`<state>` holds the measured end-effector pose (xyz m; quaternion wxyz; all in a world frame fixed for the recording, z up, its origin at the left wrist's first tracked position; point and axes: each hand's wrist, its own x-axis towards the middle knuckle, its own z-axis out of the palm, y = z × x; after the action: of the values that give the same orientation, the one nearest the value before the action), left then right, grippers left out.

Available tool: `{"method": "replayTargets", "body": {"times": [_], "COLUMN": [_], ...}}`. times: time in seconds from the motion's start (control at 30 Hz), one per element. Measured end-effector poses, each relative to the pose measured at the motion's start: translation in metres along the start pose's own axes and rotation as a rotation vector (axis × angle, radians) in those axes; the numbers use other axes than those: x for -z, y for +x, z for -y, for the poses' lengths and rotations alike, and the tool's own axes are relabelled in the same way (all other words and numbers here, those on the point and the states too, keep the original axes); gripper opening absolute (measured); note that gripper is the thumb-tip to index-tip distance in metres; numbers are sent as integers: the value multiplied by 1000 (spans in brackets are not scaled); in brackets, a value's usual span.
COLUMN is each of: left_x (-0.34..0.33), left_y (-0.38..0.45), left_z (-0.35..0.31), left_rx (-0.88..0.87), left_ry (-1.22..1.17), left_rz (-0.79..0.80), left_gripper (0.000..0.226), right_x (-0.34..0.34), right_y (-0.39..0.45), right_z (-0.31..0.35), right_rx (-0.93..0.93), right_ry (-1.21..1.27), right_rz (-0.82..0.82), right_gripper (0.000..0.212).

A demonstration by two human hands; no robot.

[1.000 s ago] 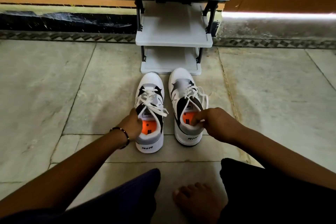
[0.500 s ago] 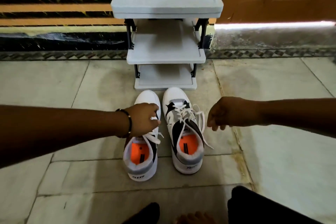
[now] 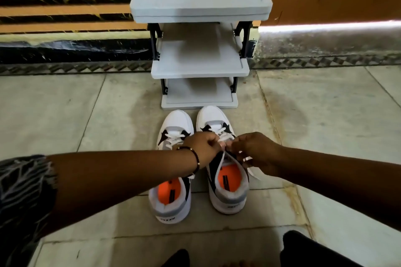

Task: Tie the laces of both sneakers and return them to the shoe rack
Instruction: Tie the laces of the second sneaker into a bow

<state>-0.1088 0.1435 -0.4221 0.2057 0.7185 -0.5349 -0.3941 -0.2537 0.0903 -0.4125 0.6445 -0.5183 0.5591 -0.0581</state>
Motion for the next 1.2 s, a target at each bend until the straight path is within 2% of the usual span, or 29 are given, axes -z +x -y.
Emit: {"method": "replayTargets", "body": {"times": [0.2, 0.33, 0.4, 0.5, 0.6, 0.73, 0.87, 0.93, 1.03, 1.2], "left_x": [18, 17, 14, 16, 19, 20, 22, 24, 25, 23], "left_y": [-20, -37, -39, -39, -36, -32, -28, -24, -23, -26], "left_z": [0, -8, -11, -15, -18, -22, -21, -15, -6, -6], "left_rx": [-107, -302, -344, -392, -423, -458, -367, -272, -256, -202], "left_ry": [-283, -227, -241, -182, -118, -95, -70, 26, 199, 123], "left_rz": [-85, -162, -156, -101, -108, -143, -121, -58, 56, 157], "left_gripper": [20, 15, 17, 20, 21, 18, 18, 21, 17, 26], "right_x": [0, -3, -7, -10, -8, -10, -9, -4, 1, 2], "right_y": [-9, -17, -20, -27, -25, -21, -19, -19, -19, -20], "right_z": [-1, -2, -2, 3, 8, 5, 6, 9, 10, 8], "right_rx": [194, 190, 194, 349, 553, 620, 577, 532, 519, 511], "right_ry": [57, -74, -142, -225, -448, -416, -324, -303, -268, -275], "right_rz": [14, 169, 209, 89, -115, -20, -45, -62, -55, -19], "right_gripper": [10, 11, 10, 4, 32, 24, 24, 24, 21, 27]}}
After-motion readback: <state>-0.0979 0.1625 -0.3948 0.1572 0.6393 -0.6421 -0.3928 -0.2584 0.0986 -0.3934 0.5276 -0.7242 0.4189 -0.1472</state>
